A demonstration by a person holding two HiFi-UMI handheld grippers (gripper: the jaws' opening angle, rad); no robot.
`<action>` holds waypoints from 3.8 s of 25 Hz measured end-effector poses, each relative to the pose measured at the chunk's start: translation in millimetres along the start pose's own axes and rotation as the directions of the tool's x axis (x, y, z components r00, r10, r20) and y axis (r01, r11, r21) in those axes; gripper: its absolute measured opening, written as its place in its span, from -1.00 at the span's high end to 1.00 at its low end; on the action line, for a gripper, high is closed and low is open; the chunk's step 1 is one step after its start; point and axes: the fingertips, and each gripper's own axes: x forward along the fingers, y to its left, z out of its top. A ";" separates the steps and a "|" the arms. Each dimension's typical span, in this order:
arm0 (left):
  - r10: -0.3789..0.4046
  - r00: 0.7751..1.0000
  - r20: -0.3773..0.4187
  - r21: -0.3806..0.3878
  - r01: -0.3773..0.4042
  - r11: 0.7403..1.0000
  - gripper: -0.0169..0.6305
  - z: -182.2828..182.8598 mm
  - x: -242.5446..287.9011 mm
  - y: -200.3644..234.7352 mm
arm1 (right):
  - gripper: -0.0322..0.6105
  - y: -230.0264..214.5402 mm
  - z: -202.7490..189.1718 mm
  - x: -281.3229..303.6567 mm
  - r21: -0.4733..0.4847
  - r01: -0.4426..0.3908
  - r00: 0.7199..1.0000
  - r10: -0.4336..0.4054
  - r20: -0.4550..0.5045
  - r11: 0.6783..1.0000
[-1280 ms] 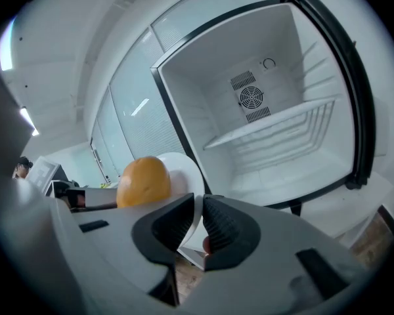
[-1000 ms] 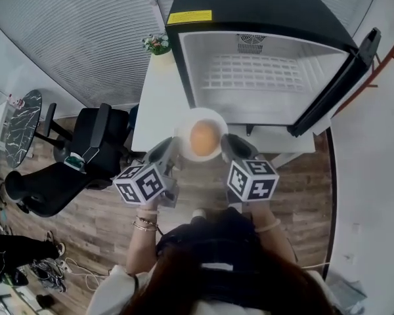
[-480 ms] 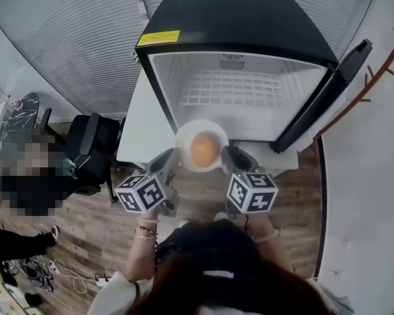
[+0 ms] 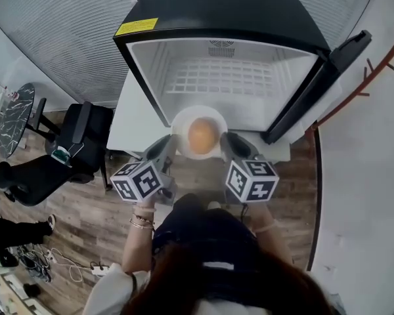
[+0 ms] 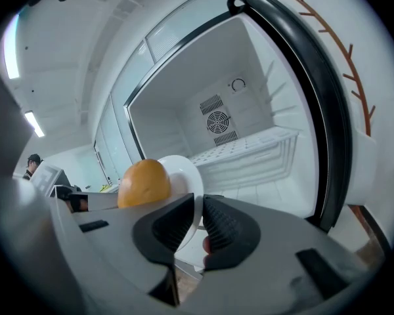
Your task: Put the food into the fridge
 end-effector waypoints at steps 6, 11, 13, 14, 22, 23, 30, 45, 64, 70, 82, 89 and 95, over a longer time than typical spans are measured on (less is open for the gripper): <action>-0.010 1.000 -0.014 -0.006 0.010 1.000 0.84 -1.6 17.5 -3.5 | 0.77 -15.6 7.3 5.5 0.008 0.023 1.000 -0.023 0.005 1.000; -0.032 0.999 -0.022 0.008 0.032 0.999 0.84 4.0 39.6 -1.7 | 0.77 -28.7 14.0 15.3 0.009 0.047 0.999 -0.047 0.018 0.999; -0.041 0.999 -0.031 0.015 0.041 0.999 0.84 5.3 47.9 -2.0 | 0.77 -33.9 15.6 17.6 0.011 0.059 0.998 -0.059 0.021 0.998; -0.045 0.998 -0.034 0.017 0.045 0.999 0.84 6.2 51.7 -2.8 | 0.77 -36.7 17.0 18.5 0.011 0.065 0.998 -0.065 0.022 0.998; -0.070 0.997 -0.040 0.028 0.071 0.997 0.84 21.1 76.9 -10.3 | 0.77 -52.9 36.6 28.0 0.019 0.091 0.995 -0.092 0.048 0.996; -0.073 0.997 -0.040 0.031 0.074 0.997 0.84 23.6 80.3 -11.5 | 0.77 -54.8 39.3 29.1 0.020 0.094 0.994 -0.095 0.051 0.995; -0.077 0.996 -0.040 0.036 0.079 0.996 0.84 35.5 99.1 -12.8 | 0.77 -64.1 55.1 39.0 0.021 0.110 0.992 -0.111 0.065 0.994; -0.092 0.995 -0.028 0.017 0.092 0.996 0.84 53.6 122.2 -13.0 | 0.77 -73.5 73.1 50.9 0.033 0.111 0.990 -0.113 0.085 0.993; -0.080 0.996 -0.028 0.006 0.080 0.997 0.81 66.8 148.0 -10.9 | 0.78 -83.8 91.4 62.4 0.094 0.091 0.989 -0.101 0.107 0.991; -0.074 0.997 -0.023 0.019 0.075 0.997 0.80 69.9 152.0 -10.8 | 0.77 -85.7 93.6 65.9 0.105 0.093 0.989 -0.105 0.108 0.990; -0.009 1.000 -0.026 0.136 0.013 0.991 0.77 76.9 160.7 -11.1 | 0.75 -87.6 99.1 73.4 0.078 0.126 0.987 -0.132 0.087 0.989; 0.042 0.999 -0.026 0.202 -0.036 0.979 0.75 80.0 165.2 -10.9 | 0.74 -90.1 99.6 79.6 0.073 0.146 0.987 -0.150 0.061 0.987; 0.084 0.996 -0.033 0.261 -0.072 0.963 0.74 79.1 168.1 -10.9 | 0.74 -92.6 99.9 82.9 0.063 0.155 0.986 -0.158 0.044 0.986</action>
